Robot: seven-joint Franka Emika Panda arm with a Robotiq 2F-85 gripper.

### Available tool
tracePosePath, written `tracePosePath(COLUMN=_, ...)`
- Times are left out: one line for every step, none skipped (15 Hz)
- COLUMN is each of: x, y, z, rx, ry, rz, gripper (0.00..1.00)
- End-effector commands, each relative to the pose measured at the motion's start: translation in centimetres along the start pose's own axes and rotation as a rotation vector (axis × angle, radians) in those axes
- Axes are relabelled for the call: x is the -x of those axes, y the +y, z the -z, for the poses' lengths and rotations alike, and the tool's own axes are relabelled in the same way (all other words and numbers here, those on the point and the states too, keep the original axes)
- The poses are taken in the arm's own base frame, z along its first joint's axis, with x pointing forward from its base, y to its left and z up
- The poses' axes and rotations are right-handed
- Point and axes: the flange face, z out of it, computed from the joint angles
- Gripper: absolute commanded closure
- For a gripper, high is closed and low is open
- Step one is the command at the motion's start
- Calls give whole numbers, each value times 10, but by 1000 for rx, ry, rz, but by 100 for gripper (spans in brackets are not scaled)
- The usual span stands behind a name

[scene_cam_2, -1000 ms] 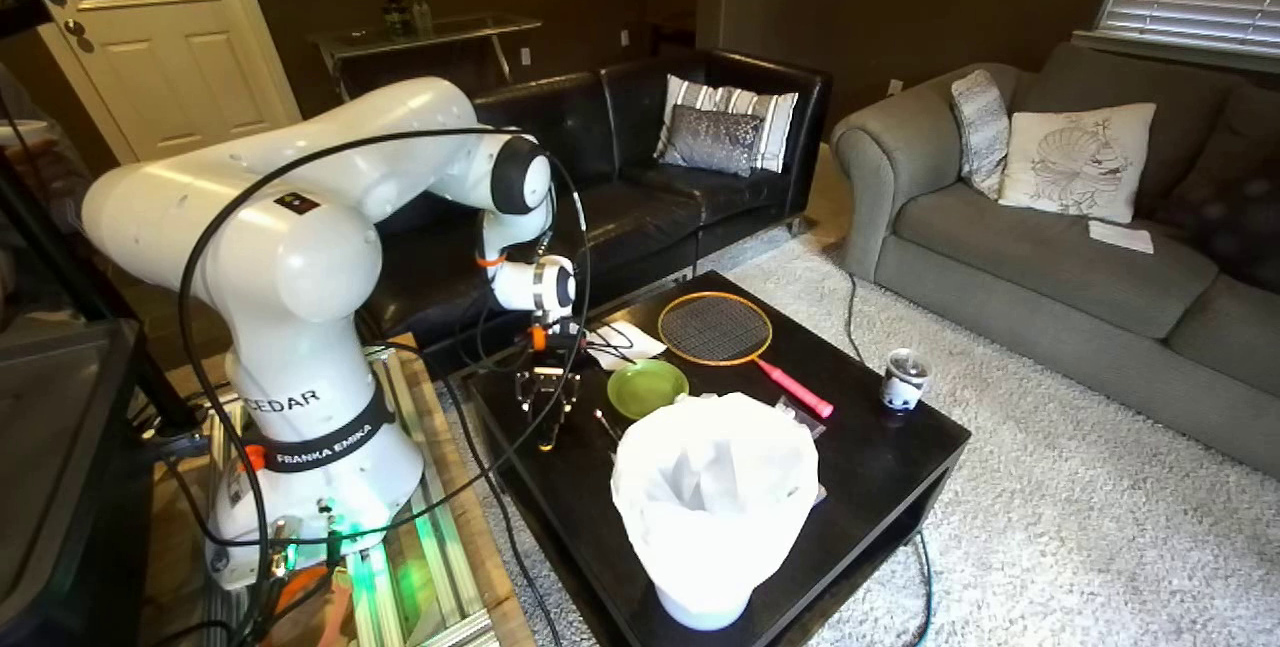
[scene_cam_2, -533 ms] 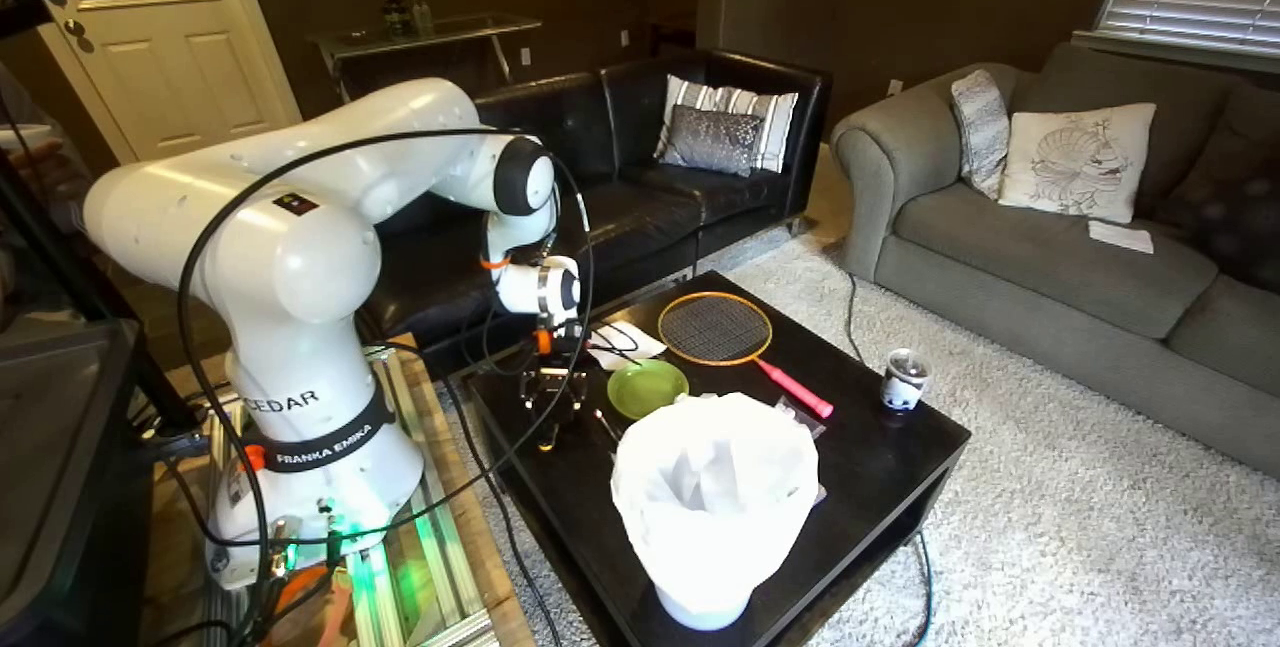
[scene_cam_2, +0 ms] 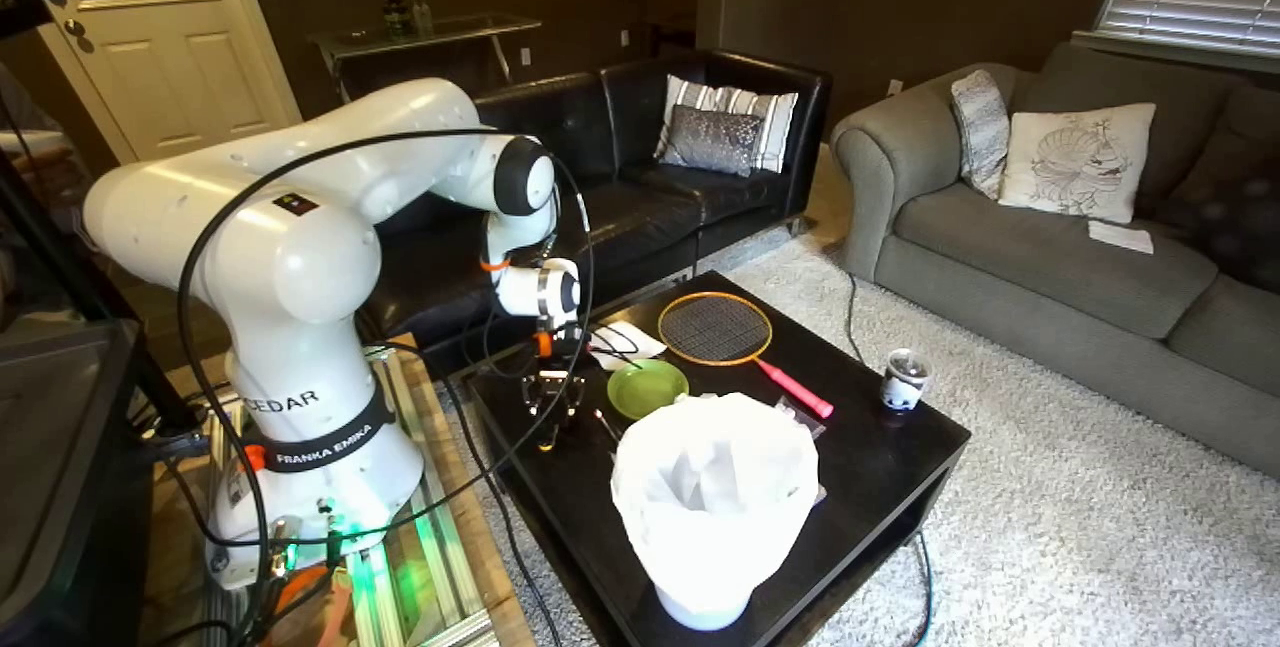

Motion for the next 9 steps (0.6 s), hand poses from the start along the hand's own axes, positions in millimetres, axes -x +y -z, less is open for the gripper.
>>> tracePosePath(x=3, y=-2, z=-6, rx=13, ry=-15, rz=42, gripper=69)
tracePosePath(x=3, y=-3, z=-6, rx=13, ry=-18, rz=48, gripper=75)
tracePosePath(x=3, y=-2, z=-6, rx=12, ry=-19, rz=52, gripper=83)
tracePosePath(x=3, y=-2, z=-6, rx=12, ry=-19, rz=55, gripper=89)
tracePosePath(x=3, y=-1, z=-5, rx=12, ry=-17, rz=56, gripper=91)
tracePosePath(x=3, y=0, z=-4, rx=12, ry=-16, rz=57, gripper=91)
tracePosePath(x=2, y=0, z=-3, rx=10, ry=-11, rz=57, gripper=91)
tracePosePath(x=1, y=2, z=-2, rx=3, ry=2, rz=55, gripper=91)
tracePosePath(x=1, y=4, z=-2, rx=-6, ry=20, rz=55, gripper=91)
